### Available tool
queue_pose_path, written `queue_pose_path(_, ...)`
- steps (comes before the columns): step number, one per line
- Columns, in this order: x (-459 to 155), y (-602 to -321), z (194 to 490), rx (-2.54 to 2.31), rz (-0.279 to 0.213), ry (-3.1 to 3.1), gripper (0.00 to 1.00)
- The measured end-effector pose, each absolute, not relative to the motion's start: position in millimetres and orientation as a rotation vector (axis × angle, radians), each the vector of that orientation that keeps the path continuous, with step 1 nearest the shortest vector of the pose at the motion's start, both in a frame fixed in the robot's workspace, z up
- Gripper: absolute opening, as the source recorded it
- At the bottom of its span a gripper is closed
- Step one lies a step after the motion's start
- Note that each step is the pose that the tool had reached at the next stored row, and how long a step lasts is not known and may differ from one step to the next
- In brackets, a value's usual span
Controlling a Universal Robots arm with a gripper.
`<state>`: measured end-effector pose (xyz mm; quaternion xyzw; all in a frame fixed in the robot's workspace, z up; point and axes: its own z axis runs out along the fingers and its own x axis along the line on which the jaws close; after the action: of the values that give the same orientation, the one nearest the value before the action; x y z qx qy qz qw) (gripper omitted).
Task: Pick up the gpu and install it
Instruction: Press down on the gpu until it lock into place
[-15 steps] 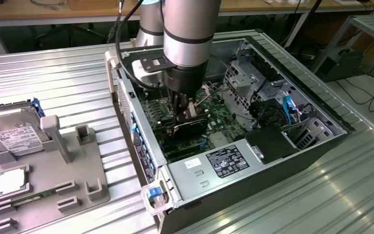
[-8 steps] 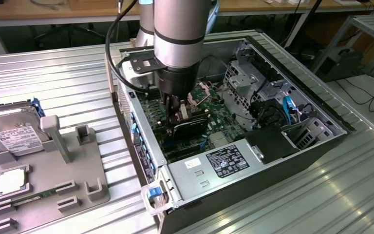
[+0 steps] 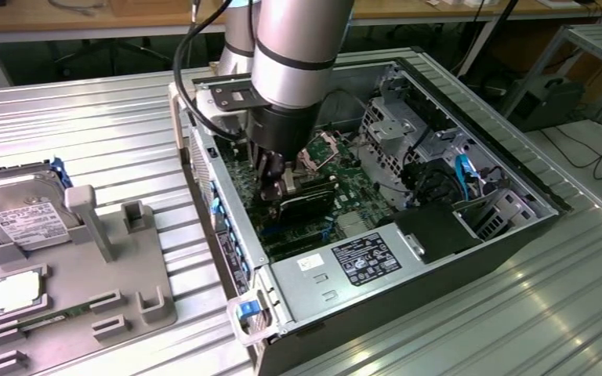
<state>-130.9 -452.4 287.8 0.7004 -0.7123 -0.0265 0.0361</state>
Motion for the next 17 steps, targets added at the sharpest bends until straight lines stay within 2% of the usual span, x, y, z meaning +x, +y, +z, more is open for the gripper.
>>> queue_pose_path(7,-128,-450,289,2.126,-0.132,-2.162,0.11)
queue_pose_path(11,-124,-450,289,2.1,-0.183,-2.134,0.11)
queue_pose_path(17,-117,-450,292,2.072,-0.233,-2.106,0.11)
